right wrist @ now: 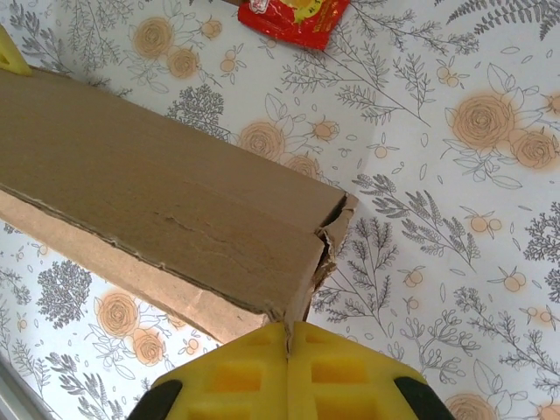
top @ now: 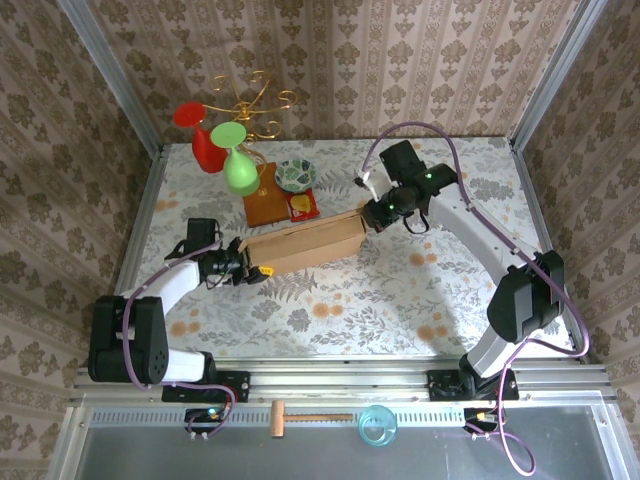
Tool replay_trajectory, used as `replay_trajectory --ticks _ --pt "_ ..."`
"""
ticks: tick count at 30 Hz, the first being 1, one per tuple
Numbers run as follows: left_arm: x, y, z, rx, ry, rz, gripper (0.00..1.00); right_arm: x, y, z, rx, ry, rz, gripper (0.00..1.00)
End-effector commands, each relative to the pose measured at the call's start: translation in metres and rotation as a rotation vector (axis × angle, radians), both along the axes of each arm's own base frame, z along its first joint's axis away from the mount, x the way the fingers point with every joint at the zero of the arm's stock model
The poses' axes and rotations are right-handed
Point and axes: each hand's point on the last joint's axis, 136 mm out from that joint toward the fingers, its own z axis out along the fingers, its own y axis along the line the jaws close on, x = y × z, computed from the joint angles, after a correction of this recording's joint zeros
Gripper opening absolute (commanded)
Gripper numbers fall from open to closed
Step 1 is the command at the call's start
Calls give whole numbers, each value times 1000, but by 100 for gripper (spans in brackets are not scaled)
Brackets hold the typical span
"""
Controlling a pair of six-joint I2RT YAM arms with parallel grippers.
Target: Fold the paper box
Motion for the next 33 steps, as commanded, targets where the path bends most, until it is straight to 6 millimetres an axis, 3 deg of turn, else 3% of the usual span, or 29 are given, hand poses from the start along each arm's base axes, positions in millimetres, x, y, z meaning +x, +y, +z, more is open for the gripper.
replay_trajectory --ticks 1,13,21,26,33 --pt "3 18 -24 122 46 64 39 -1 5 6 2 26 -46 0" --pt "5 17 -26 118 39 58 38 -4 13 -1 25 65 -143 0" --pt "5 18 -27 116 36 54 39 -2 14 -19 -26 1 -170 0" --pt "10 19 -26 98 -5 45 49 2 11 -28 -61 -24 -173 0" --pt "27 23 -10 101 -151 -30 74 8 10 -35 -93 -17 -177 0"
